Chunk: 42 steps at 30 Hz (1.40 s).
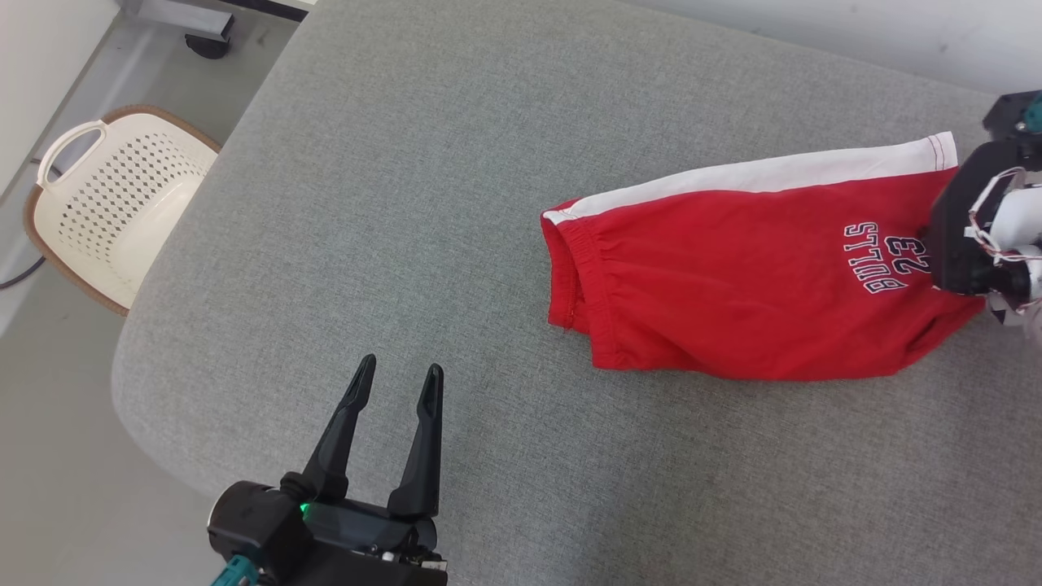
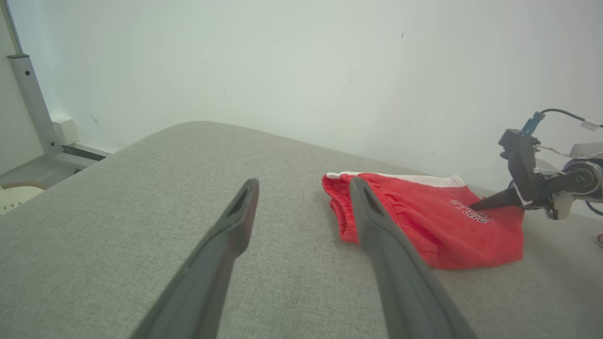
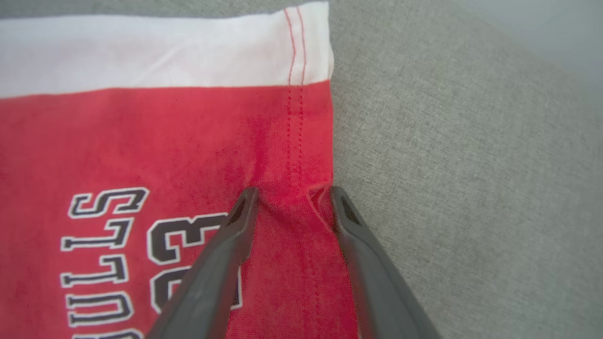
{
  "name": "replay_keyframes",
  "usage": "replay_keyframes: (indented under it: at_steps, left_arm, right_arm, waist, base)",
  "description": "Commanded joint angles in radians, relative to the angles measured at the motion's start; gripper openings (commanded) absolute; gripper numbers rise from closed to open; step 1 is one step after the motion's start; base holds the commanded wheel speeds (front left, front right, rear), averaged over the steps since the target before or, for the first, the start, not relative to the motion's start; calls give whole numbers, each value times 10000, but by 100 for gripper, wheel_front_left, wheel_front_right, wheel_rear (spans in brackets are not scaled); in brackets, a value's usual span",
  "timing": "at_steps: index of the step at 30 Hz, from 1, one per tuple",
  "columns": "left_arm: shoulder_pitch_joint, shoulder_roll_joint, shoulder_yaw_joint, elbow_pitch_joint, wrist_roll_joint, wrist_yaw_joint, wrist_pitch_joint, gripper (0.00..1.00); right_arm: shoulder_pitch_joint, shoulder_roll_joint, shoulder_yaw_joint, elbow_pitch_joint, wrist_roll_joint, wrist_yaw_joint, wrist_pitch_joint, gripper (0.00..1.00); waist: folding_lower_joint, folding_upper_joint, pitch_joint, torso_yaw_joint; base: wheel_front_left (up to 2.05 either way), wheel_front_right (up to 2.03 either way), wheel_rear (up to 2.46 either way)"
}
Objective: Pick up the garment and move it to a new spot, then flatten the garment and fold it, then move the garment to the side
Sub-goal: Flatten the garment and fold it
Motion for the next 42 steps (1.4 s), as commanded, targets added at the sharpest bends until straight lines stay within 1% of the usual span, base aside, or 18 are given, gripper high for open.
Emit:
replay_keyframes:
  at_steps: [1,5,8,21,25,28,30,34,42]
  left_arm:
    - [149,-40,53,29,68,-9,-20,100]
    - [168,-57,65,64,80,-35,-20,100]
    - [170,-59,67,102,96,-50,-20,100]
    - [215,-54,188,243,130,-87,-20,100]
    - [215,-56,139,288,145,-90,-20,100]
    - [280,-50,97,369,162,-94,-20,100]
    - [351,-1,49,431,171,-93,-20,100]
    - [385,158,-91,506,198,-65,-20,100]
    - [437,340,-316,557,121,-65,-6,100]
  right_arm:
    - [516,181,124,154,-192,90,96,0]
    - [320,-311,-63,179,-595,33,-363,0]
    - [244,-523,-289,175,-887,33,-599,0]
    - [307,-850,-1366,97,-2231,41,-1746,0]
    - [298,-854,-1558,93,-2648,41,-1812,0]
    - [255,-561,-1781,91,-2912,42,-1846,0]
    - [228,-155,-1892,87,-2994,42,-1816,0]
    - [338,703,-2054,-3,-2761,42,-1589,0]
    - [761,1828,-1579,-812,-2768,42,-1129,0]
  waist:
    - [1,2,-24,-31]
    - [1,2,-48,-140]
    - [1,2,-87,-242]
    - [1,2,-707,-918]
    - [1,2,-898,-1000]
    - [1,2,-1087,-1058]
    - [1,2,-1206,-1093]
    - [1,2,-1452,-1059]
    - [1,2,-1904,-743]
  base:
    - [0,0,0]
    - [0,0,0]
    - [0,0,0]
    - [0,0,0]
    - [0,0,0]
    - [0,0,0]
    - [0,0,0]
    - [0,0,0]
    - [0,0,0]
